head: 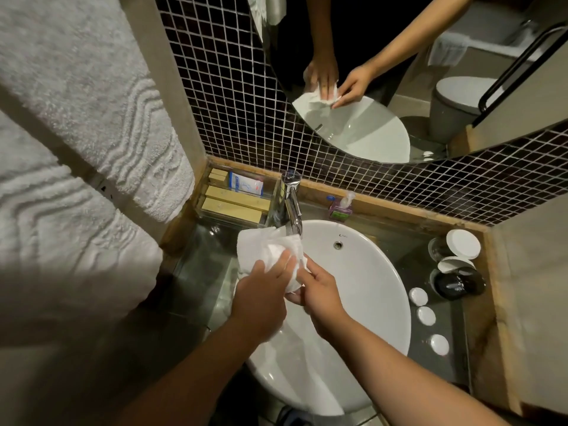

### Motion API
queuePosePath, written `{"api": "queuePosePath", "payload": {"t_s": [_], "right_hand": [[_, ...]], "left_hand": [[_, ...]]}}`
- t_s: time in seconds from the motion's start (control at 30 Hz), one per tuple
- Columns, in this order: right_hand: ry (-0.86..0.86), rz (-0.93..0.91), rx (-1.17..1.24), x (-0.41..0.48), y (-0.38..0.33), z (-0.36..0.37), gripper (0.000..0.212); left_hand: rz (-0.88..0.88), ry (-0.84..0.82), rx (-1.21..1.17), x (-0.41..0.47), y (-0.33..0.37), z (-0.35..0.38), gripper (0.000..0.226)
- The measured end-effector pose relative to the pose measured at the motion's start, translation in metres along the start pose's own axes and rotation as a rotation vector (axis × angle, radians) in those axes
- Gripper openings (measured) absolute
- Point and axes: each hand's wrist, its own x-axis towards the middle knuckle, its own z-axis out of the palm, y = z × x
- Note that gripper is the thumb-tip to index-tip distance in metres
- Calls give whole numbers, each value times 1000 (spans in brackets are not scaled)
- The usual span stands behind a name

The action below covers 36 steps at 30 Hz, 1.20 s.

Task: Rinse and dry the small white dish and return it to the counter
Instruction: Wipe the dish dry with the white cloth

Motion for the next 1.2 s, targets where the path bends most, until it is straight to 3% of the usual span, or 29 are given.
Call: {"api": "queuePosePath", "payload": {"t_s": [0.17, 0.3, 0.4, 0.53, 0.7, 0.83, 0.97, 1.2], "right_hand": [[83, -44, -21, 7, -11, -15, 32], [70, -78, -58, 9, -18, -23, 35], [80, -136, -133, 11, -22, -31, 38], [124, -208, -245, 11, -24, -42, 30], [36, -461, -612, 8, -33, -52, 27], [-52, -696, -775, -1, -44, -56, 37], [-54, -991, -901, -2, -56, -59, 42], [-66, -1250, -936, 2, -59, -58, 13]], "left_hand": [[149, -58, -57, -20, 0, 7, 85], [160, -45, 14, -29, -17, 10, 91], [105, 51, 8, -36, -33, 5, 87], [108, 275, -188, -37, -56, 0, 70], [51, 183, -119, -12, -52, -20, 84], [263, 323, -180, 2, -39, -32, 59], [337, 221, -390, 8, -30, -41, 63], [187, 284, -757, 6, -20, -41, 61]]}}
